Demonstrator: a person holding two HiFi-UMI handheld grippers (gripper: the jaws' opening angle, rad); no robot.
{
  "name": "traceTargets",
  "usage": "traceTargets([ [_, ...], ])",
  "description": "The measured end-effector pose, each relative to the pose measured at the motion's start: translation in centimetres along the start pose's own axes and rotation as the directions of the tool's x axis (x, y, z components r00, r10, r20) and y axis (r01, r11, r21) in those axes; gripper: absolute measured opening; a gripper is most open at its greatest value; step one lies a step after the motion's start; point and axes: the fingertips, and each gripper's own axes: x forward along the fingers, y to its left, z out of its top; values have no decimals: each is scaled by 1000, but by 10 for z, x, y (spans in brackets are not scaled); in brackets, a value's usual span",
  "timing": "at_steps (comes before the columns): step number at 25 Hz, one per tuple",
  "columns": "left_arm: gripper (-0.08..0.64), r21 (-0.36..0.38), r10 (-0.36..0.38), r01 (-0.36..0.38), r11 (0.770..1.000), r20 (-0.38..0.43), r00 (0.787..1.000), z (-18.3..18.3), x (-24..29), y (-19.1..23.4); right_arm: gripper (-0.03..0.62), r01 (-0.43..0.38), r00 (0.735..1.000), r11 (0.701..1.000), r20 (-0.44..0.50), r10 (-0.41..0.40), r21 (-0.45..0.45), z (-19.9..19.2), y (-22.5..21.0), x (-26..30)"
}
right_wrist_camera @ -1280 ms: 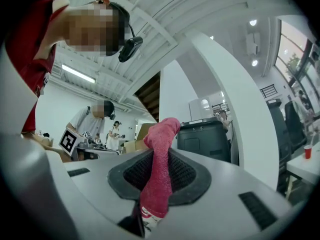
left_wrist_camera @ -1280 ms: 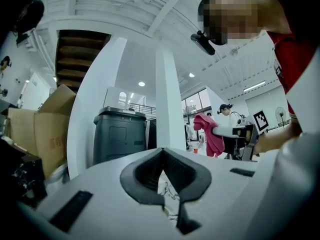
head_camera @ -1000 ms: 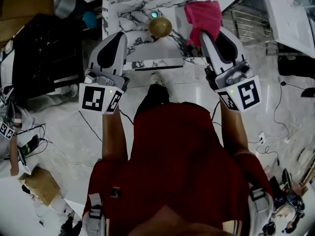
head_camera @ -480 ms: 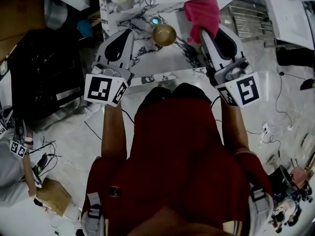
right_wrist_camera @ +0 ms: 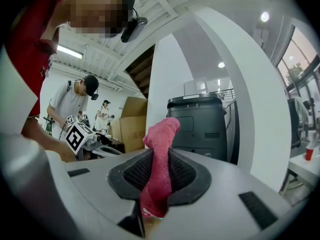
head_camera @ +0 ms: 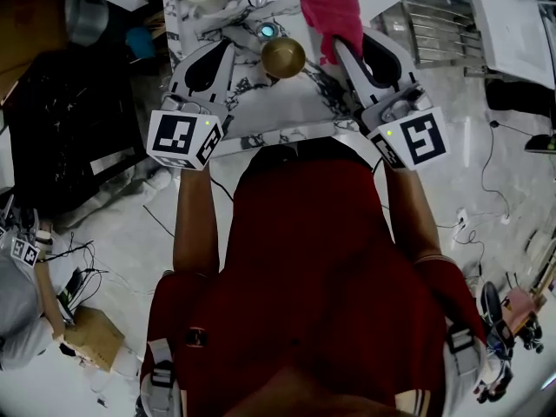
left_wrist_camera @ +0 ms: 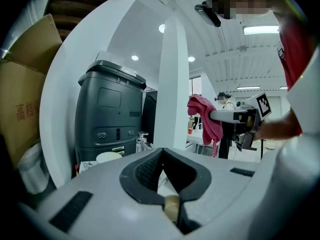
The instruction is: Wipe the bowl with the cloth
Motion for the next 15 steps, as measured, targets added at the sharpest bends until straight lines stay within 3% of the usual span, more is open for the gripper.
traceTargets([
  [4,6,-19,4,-5,1000,-53,999,-19,13,3,74,-37,999,999,-8,37,15,-12,0,9],
  [9,8,-50,-7,1,999,-126,992,-45,30,4,74,-51,995,999,-84,52,12,-35,-4,17],
  [15,8,-85,-33,12,996,-242,970,-84,50,6,74,-69,987,998,-142,69,8,-58,-4,27],
])
